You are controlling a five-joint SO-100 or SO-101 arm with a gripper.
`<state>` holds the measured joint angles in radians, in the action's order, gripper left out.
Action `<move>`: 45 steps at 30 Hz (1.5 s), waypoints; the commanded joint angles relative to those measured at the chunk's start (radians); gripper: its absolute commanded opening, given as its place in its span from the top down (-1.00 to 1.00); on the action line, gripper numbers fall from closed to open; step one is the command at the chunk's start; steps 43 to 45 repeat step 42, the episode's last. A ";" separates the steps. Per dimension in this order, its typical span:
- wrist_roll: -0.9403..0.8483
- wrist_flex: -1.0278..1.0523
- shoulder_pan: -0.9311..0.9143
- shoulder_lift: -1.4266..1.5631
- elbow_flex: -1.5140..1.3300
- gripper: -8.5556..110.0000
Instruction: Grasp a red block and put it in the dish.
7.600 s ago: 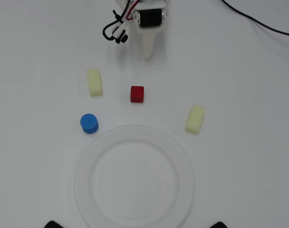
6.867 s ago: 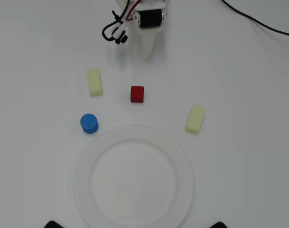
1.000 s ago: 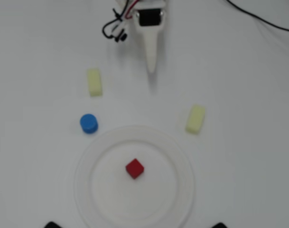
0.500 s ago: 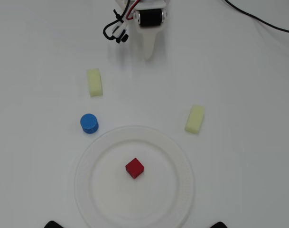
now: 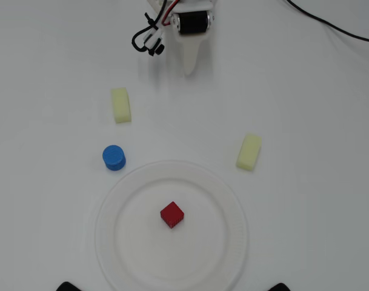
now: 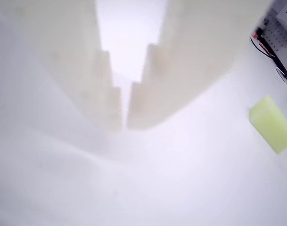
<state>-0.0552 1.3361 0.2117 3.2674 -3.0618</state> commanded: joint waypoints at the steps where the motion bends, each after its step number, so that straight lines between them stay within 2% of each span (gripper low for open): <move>1: -0.015 0.038 -0.002 0.187 -0.107 0.85; 14: -0.021 0.038 0.002 0.187 -0.107 0.85; 17: -0.023 0.038 0.003 0.187 -0.107 0.78; 20: -0.021 0.035 0.008 0.187 -0.107 0.85; 45: 0.043 0.037 -0.025 0.187 -0.107 0.85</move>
